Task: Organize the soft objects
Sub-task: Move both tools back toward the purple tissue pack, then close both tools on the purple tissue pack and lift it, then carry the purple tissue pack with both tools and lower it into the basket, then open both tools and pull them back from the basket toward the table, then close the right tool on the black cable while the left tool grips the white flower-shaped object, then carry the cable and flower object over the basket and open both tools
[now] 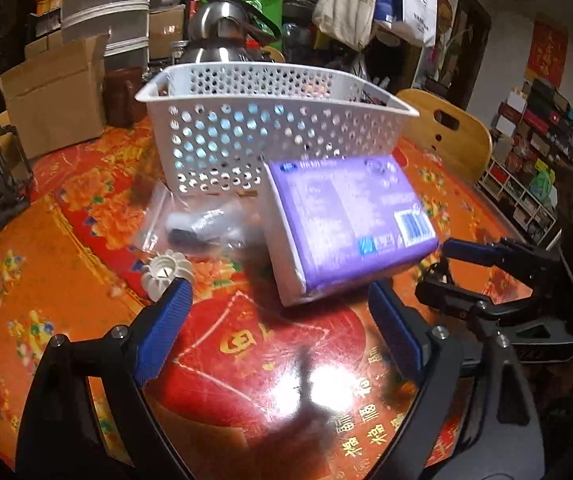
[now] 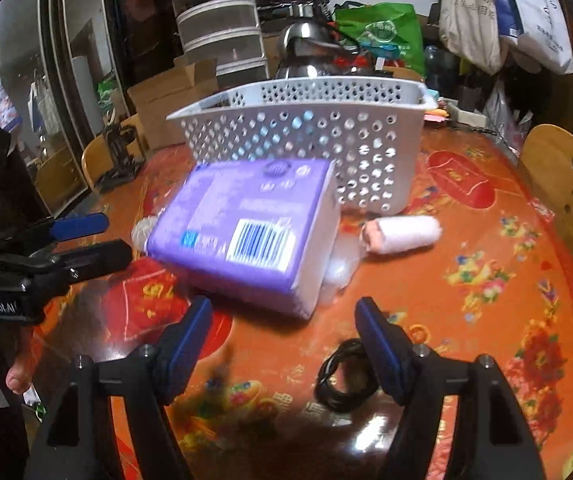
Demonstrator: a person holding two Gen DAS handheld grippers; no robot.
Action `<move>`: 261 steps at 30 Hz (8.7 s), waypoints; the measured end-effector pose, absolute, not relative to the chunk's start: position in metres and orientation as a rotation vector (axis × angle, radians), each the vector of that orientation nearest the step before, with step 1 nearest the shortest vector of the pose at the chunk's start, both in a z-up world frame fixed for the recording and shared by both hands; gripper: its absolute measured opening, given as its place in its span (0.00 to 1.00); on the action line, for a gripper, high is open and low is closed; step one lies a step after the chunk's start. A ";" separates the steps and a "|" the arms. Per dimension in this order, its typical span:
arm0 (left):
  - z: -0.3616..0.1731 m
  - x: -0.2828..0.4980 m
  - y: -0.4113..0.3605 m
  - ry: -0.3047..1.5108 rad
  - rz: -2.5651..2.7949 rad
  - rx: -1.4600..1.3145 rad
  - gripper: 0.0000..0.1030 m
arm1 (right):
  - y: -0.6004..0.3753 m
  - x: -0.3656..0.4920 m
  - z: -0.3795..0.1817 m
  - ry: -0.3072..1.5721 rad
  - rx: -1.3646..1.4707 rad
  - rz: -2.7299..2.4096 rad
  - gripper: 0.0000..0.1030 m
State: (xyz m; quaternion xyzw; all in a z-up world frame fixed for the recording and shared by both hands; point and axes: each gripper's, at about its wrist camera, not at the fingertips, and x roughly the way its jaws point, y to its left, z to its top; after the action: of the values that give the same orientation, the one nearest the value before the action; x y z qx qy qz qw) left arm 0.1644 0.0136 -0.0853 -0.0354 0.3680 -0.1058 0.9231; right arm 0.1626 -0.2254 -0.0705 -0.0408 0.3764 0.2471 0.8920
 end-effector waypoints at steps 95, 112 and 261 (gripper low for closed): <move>0.069 0.218 -0.015 0.505 -0.259 0.043 0.39 | -0.201 0.202 0.080 0.445 -0.176 0.527 0.33; 0.050 0.305 0.005 0.550 -0.272 -0.005 0.39 | -0.185 0.267 0.067 0.480 -0.177 0.506 0.33; -0.023 0.215 0.067 0.726 -0.006 -0.101 0.39 | -0.256 0.207 0.005 0.711 -0.107 0.418 0.36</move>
State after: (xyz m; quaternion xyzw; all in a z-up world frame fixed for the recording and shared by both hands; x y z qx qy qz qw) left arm 0.2153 0.0670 -0.0234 -0.0492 0.3549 -0.0028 0.9336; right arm 0.2068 -0.2564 0.0054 -0.0521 0.3455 0.2031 0.9147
